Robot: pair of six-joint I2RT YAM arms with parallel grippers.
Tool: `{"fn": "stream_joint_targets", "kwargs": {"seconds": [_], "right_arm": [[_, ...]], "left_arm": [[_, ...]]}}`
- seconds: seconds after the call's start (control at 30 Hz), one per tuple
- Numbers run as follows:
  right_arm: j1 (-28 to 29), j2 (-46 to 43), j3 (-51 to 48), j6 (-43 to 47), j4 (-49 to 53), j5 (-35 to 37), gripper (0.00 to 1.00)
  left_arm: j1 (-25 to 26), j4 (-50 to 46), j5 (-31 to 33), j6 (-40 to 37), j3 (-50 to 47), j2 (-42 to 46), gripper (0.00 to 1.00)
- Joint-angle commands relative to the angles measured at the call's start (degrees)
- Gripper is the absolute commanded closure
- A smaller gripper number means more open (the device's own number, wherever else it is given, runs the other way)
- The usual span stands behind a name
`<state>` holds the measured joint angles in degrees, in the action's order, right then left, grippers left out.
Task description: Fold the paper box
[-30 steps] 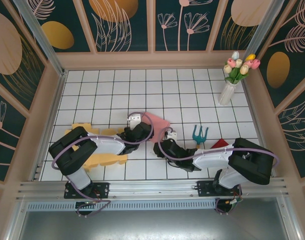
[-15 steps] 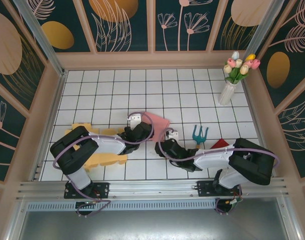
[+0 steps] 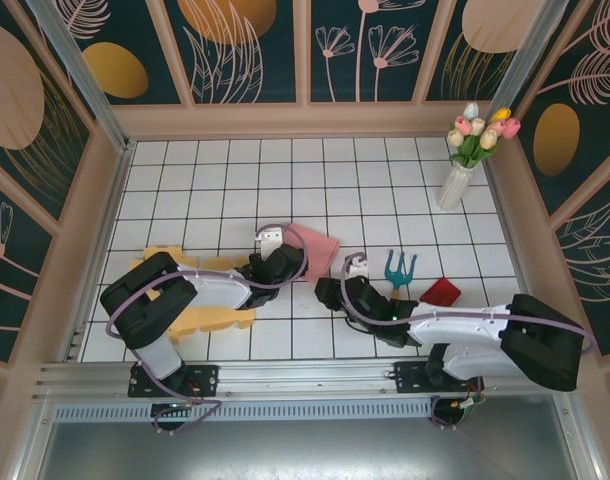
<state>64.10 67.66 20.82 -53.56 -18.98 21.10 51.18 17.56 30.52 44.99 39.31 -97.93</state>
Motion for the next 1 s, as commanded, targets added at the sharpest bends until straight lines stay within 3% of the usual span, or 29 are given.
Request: {"fn": "stream_joint_targets", "kwargs": {"seconds": [0.0, 0.67, 0.97], "right_arm": [[-0.2, -1.2, -0.4, -1.1, 2.6, 2.5, 0.62], [-2.6, 13.1, 3.6, -0.6, -6.3, -4.0, 0.60], [-0.8, 9.5, 2.8, -2.8, -4.5, -1.6, 0.60]], "left_arm": [[-0.5, -12.5, -0.8, -3.1, -2.6, -3.5, 0.10], [-0.5, -11.3, -1.3, -3.1, -2.9, -4.3, 0.10], [-0.5, -11.2, -1.1, -3.3, -2.9, -4.5, 0.10]]}}
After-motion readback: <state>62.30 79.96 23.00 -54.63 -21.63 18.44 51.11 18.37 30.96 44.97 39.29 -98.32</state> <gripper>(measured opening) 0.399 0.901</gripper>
